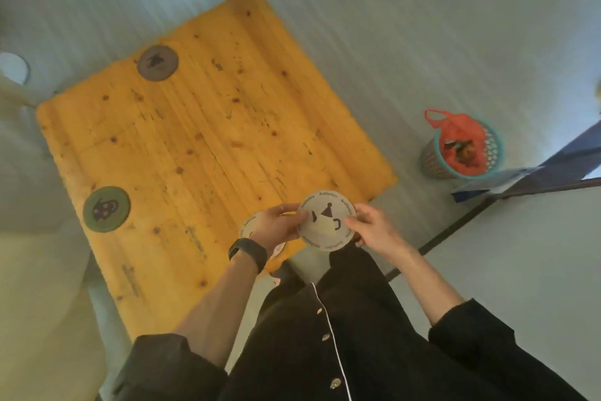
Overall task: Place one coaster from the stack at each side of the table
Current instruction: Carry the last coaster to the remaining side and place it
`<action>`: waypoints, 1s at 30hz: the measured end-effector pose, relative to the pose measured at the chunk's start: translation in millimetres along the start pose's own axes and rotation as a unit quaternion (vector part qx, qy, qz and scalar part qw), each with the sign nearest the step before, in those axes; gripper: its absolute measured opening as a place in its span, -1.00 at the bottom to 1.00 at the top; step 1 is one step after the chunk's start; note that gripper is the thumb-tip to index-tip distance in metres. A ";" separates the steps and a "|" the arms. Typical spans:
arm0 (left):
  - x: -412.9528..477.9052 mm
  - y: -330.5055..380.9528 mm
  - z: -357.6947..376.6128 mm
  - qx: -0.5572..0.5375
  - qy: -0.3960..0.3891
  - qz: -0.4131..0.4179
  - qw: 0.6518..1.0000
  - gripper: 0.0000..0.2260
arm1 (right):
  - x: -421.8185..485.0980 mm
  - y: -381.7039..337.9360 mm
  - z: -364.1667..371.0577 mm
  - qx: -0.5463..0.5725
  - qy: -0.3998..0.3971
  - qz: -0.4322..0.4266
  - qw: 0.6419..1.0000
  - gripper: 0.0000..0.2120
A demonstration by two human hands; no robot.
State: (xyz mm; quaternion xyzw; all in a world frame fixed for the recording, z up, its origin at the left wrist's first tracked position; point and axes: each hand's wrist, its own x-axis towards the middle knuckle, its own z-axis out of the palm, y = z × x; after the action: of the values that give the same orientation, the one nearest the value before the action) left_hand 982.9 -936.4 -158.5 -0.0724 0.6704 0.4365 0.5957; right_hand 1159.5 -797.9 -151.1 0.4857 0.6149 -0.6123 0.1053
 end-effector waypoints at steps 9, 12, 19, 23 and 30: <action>55.7 41.7 148.8 -0.009 0.018 0.017 1.000 -0.83 | 38.5 31.6 -133.8 0.091 0.076 0.022 0.993 -0.80; 84.8 61.2 207.0 0.052 0.057 0.034 0.996 -0.78 | 63.4 34.5 -203.2 0.052 0.087 0.006 0.995 -0.87; 122.5 110.3 324.5 0.160 0.109 0.067 0.979 -0.79 | 97.5 10.9 -340.3 -0.082 0.128 -0.049 0.987 -0.86; 136.2 133.5 348.6 0.145 0.131 0.063 0.979 -0.75 | 119.2 -4.3 -378.8 -0.120 0.100 -0.059 0.986 -0.85; 158.0 152.7 325.0 0.021 0.206 0.047 0.977 -0.73 | 177.9 -66.6 -378.1 -0.171 -0.005 -0.091 0.981 -0.96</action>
State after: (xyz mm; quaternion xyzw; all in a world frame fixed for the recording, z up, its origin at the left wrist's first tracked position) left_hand 1083.5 -558.4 -189.0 -0.1163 0.7902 0.4260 0.4250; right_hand 1197.0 -376.4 -150.5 0.3991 0.7518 -0.5075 0.1338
